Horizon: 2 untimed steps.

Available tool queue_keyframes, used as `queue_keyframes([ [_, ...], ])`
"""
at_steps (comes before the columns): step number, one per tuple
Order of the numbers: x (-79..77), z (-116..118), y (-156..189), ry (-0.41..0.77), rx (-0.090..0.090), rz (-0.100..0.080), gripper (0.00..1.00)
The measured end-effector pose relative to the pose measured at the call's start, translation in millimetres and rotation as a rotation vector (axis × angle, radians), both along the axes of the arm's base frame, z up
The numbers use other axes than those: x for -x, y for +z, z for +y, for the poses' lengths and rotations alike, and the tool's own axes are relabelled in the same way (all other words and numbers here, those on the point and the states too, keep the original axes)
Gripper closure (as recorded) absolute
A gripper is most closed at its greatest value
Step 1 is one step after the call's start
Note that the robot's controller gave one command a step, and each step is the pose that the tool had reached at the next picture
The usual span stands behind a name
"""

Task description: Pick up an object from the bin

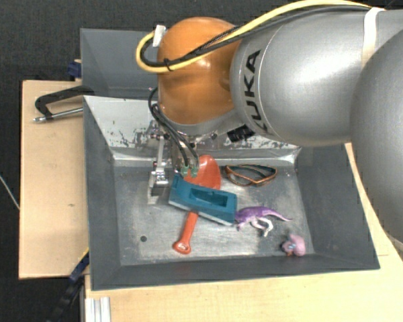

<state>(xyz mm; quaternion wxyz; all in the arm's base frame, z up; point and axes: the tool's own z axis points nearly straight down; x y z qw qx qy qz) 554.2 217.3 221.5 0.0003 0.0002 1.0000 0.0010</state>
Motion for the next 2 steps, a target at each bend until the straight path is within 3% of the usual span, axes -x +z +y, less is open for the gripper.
queue_keyframes([
  [1, -8.8, 8, -39, -0.022, -0.003, -0.009, 0.00],
  [2, -33.3, 5, -48, 0.141, 0.002, 0.003, 0.00],
])
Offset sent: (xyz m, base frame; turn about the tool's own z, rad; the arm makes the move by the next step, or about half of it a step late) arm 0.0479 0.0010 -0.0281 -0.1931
